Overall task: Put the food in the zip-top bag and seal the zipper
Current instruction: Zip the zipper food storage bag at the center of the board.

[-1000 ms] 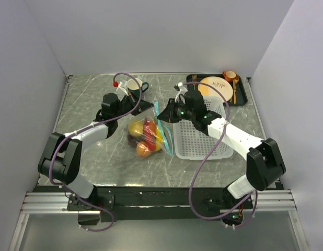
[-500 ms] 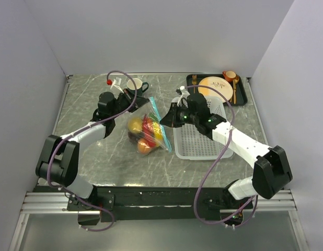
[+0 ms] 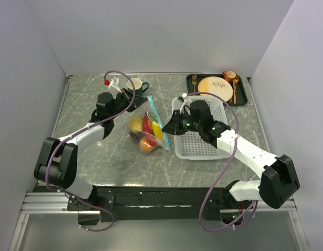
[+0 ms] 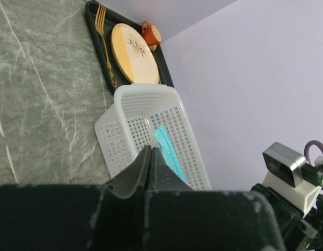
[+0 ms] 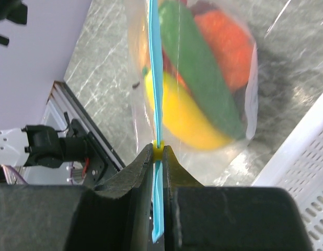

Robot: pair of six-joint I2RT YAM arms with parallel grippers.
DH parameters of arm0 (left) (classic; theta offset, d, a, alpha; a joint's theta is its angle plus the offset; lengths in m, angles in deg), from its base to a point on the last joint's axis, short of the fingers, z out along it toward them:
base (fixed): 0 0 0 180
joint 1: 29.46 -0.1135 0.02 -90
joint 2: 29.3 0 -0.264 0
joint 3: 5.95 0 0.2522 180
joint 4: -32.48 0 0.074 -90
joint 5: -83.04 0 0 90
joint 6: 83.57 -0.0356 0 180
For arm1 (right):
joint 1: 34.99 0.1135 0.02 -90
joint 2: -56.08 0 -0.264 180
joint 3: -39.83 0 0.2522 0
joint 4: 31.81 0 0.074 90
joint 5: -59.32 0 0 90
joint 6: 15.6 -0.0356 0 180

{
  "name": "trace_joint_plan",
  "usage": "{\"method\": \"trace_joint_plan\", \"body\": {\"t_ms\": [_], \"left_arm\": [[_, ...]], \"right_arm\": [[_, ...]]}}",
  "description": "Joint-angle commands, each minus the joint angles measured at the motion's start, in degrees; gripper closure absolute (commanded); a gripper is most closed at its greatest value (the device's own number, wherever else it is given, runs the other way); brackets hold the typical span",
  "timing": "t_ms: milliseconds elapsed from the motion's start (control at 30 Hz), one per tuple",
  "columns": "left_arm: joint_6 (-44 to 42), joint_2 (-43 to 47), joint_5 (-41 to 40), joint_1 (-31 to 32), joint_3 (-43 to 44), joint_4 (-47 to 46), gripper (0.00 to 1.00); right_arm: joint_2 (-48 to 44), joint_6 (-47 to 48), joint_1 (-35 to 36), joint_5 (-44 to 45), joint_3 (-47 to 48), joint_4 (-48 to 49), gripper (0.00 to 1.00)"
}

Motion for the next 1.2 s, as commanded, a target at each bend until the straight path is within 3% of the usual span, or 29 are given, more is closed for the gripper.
{"method": "trace_joint_plan", "body": {"t_ms": [0,1167], "left_arm": [[-2.20,3.46,-5.36,-1.81,1.15,-3.84,0.99],[-3.78,8.73,-9.22,-3.21,-0.69,1.69,0.99]], "right_arm": [[-3.15,-1.13,1.99,-1.59,-2.08,-2.02,1.00],[-8.25,0.10,3.58,-2.56,-4.72,-7.47,1.00]]}}
